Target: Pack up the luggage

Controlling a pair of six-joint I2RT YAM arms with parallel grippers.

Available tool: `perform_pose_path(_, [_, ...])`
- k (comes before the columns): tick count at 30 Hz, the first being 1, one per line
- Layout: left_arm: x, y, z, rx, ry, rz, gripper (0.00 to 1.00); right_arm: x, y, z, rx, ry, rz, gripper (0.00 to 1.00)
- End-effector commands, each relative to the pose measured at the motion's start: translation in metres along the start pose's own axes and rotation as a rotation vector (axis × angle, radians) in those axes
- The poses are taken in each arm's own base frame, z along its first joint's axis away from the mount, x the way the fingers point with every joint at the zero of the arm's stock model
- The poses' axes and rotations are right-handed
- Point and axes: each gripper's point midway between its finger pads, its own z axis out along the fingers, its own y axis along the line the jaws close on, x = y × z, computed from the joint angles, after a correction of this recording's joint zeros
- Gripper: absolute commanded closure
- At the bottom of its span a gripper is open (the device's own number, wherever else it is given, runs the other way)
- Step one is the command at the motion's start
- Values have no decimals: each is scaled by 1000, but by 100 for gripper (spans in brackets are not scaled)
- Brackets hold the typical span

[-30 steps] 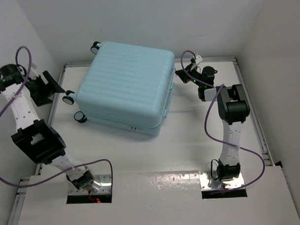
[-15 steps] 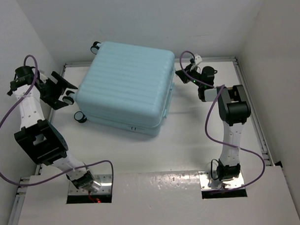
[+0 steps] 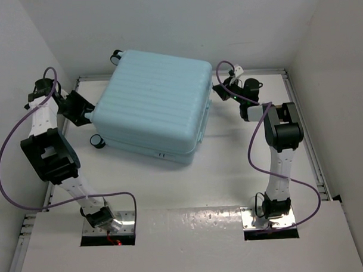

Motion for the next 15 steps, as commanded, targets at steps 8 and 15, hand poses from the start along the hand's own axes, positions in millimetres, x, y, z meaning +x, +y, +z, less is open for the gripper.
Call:
perform_pose_path(8, [83,-67,-20,181,171,133,94,-21,10,8,-54,-24,-59,100])
perform_pose_path(15, [22,-71,-37,210,16,176,100,-22,22,7,-88,-26,-61,100])
